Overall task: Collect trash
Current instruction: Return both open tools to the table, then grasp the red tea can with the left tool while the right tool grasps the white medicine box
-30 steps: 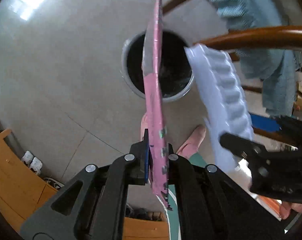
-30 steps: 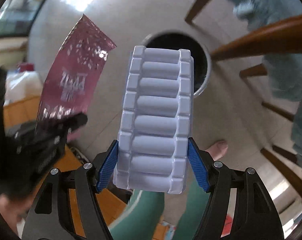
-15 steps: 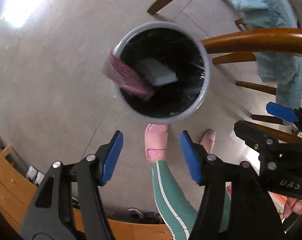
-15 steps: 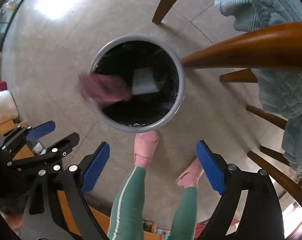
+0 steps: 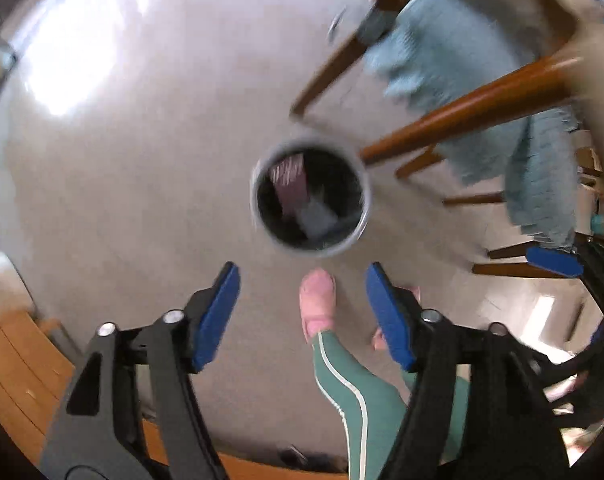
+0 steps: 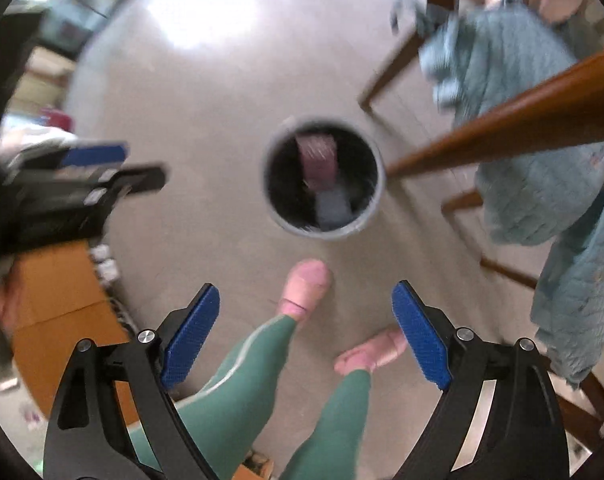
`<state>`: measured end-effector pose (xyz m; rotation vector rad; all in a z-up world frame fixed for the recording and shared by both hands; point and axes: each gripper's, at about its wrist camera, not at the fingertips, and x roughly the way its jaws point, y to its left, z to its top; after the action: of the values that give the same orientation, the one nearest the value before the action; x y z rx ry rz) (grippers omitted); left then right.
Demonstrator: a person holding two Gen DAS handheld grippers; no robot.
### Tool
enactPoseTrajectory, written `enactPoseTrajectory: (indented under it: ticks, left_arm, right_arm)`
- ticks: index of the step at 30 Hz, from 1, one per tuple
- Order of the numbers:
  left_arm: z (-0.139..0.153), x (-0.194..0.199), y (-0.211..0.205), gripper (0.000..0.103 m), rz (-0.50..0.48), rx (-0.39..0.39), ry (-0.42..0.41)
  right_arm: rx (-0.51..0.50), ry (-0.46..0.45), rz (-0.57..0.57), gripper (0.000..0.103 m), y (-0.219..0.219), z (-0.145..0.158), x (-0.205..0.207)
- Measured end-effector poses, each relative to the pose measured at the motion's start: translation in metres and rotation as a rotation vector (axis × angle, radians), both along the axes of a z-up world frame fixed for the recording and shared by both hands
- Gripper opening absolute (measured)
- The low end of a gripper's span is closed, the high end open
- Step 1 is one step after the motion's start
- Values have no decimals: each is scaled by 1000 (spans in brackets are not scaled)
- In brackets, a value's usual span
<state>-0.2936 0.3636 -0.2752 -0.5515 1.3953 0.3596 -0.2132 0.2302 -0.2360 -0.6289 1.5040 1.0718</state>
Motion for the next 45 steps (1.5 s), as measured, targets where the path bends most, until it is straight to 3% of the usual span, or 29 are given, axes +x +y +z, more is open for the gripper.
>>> enactPoseTrajectory:
  ticks: [2,3,4,5,8,10,14,16,19,23,27,32,33,35,36,38,45]
  left_arm:
    - [60,12,-7,76,-42,60,-73]
    - [100,23,-13,86,-81,101,-136]
    - [132,36,-22,96,-123,134,-191]
    - [163,52,-33,96,-170,165,-253]
    - [213,107,-75,96,-301,170,-382]
    - [223,140,-103,96,-357,147,-417]
    - [225,212,-179,96,-484,90,-417]
    - [218,245,-219,96,-547,72,-404]
    - [205,280,-268,96,-634,114,-362]
    - [177,317,-311,96,-647,184,-296]
    - [171,331,-318,96,-616,185,-273]
    - [155,344,-322,90,-564,165,-235]
    - [149,348,-323,86,-564,170,-225]
    - [140,352,-328,67,-586,139,-197]
    - [139,354,-330,64,-585,136,-188]
    - [139,352,-332,64,-593,130,-195]
    - [144,344,-333,64,-579,119,-207]
  right_arm:
    - [128,-48,-54,87,-29,76,20]
    - [162,-74,-89,88,-41,99,30]
    - [205,-130,-163,89,-63,133,50]
    - [227,-185,-247,91,-86,159,70]
    - [232,-269,-486,91,-154,198,126]
    - [209,-309,-641,91,-205,211,162]
    - [125,-394,-821,91,-296,208,214]
    - [69,-383,-898,91,-334,194,236]
    - [34,-313,-1011,91,-378,173,267]
    - [51,-214,-1107,91,-399,150,299]
    - [55,-122,-1161,91,-397,133,324]
    - [14,-87,-1159,91,-383,115,333]
    - [12,-61,-1167,91,-384,110,334]
    - [41,-37,-1169,84,-389,107,332]
    - [47,-47,-1167,81,-392,109,329]
    - [59,-60,-1150,75,-396,112,328]
    - [107,-22,-1121,73,-411,118,329]
